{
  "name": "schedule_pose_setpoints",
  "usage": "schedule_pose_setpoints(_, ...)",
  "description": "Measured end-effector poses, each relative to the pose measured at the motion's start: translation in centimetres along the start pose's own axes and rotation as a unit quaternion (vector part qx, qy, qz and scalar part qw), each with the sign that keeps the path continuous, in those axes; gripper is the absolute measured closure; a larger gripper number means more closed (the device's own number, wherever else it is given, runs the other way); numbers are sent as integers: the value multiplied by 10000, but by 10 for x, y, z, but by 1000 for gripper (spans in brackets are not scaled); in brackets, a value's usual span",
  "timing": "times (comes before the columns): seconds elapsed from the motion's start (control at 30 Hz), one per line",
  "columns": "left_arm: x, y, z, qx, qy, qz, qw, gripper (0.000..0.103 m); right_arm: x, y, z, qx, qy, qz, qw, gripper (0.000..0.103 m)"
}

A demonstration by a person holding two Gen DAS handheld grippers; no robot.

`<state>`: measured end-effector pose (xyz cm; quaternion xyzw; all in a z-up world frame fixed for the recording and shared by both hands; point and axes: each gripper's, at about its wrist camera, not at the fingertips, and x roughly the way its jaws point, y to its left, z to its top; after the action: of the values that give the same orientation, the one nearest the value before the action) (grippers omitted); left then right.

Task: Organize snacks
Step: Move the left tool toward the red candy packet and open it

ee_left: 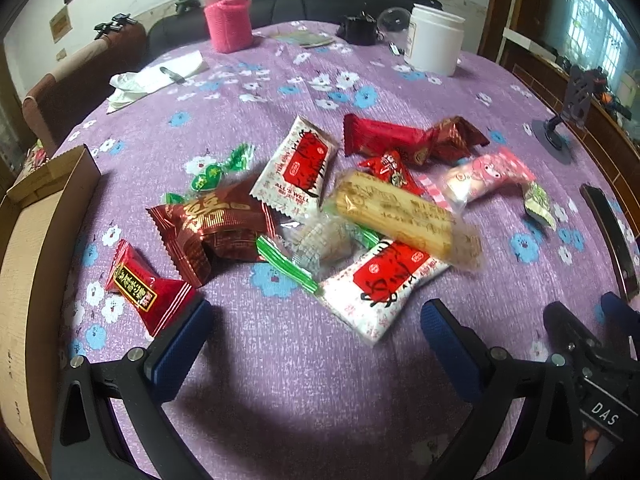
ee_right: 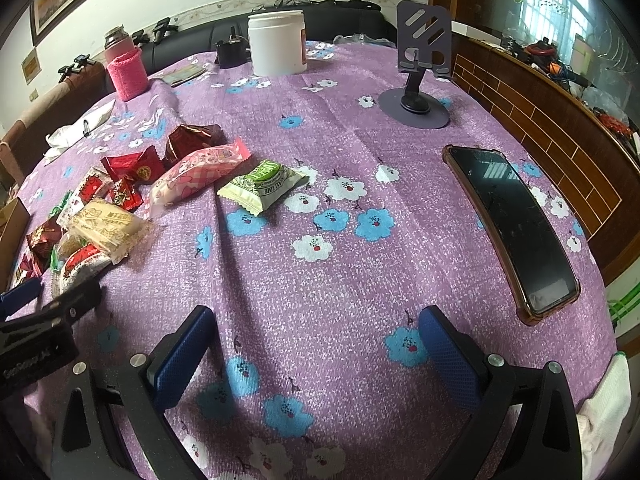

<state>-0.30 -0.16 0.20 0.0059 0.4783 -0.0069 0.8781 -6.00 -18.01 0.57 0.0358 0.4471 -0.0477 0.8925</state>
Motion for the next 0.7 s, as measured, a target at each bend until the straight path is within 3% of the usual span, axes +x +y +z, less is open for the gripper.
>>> schedule_pose_setpoints(0.27, -6, 0, -8, 254, 138, -177, 9994, 0, -1, 1, 0, -16, -10, -23, 10000, 1)
schedule_pose_setpoints(0.4, -23, 11, -22, 117, 171, -414, 9989, 1, -1, 1, 0, -16, -10, -27, 10000, 1)
schedule_pose_setpoints(0.57, -82, 33, -39, -94, -653, -680, 9955, 1, 0, 1, 0, -27, 9, -22, 10000, 1)
schedule_pose_setpoints(0.7, -146, 47, -50, -76, -1719, -571, 9834, 1, 3, 0, 6, -58, 160, 20, 9999, 1)
